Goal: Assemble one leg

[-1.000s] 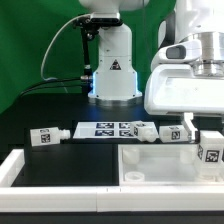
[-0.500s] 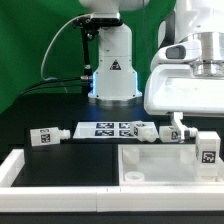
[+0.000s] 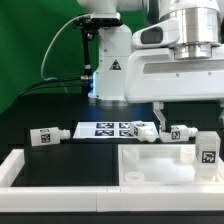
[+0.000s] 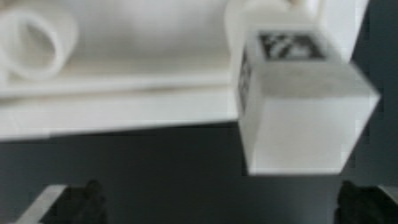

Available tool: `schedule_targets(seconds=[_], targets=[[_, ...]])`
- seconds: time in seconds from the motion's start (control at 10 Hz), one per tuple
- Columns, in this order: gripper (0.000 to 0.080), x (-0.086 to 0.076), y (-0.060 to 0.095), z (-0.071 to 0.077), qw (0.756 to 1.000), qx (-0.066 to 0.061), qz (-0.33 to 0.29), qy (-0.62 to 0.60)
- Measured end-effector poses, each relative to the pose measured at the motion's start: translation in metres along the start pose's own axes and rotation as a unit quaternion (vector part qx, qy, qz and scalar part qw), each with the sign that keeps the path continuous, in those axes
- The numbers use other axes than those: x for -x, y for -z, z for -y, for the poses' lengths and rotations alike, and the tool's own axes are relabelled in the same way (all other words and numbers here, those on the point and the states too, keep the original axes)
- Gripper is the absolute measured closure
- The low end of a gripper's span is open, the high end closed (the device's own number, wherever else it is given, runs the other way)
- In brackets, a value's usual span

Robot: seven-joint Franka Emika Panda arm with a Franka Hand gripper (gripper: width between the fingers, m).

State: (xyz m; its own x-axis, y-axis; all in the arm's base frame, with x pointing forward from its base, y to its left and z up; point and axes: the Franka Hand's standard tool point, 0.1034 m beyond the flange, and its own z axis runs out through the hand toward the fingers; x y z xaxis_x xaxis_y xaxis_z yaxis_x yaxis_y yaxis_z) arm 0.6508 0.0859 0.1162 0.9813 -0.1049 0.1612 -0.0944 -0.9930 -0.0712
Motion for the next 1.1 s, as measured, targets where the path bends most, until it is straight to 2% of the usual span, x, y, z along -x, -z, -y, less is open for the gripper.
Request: schedule_targets(seconds=[0.2, 0.3, 0.5, 0.7, 0.9, 1.0, 1.1], targets=[[0.015, 0.009, -0.012, 0.015, 0.997, 0.002, 0.075, -0.023], [0.015, 0.006, -0.018, 0.025, 0.996, 0.003, 0.085, -0.028], [0.015, 0.01, -0.027, 0.026, 0.996, 0.006, 0.082, -0.028], [0.015, 0.013, -0.03, 0.022, 0.996, 0.014, 0.084, -0.021], [0.0403, 0.013, -0.03, 0.021, 0.996, 0.014, 0.083, -0.03], [0.0403, 0.013, -0.03, 0.021, 0.996, 0.015, 0.083, -0.039], [0.0515, 0.013, -0.03, 0.02, 0.996, 0.015, 0.083, -0.039]])
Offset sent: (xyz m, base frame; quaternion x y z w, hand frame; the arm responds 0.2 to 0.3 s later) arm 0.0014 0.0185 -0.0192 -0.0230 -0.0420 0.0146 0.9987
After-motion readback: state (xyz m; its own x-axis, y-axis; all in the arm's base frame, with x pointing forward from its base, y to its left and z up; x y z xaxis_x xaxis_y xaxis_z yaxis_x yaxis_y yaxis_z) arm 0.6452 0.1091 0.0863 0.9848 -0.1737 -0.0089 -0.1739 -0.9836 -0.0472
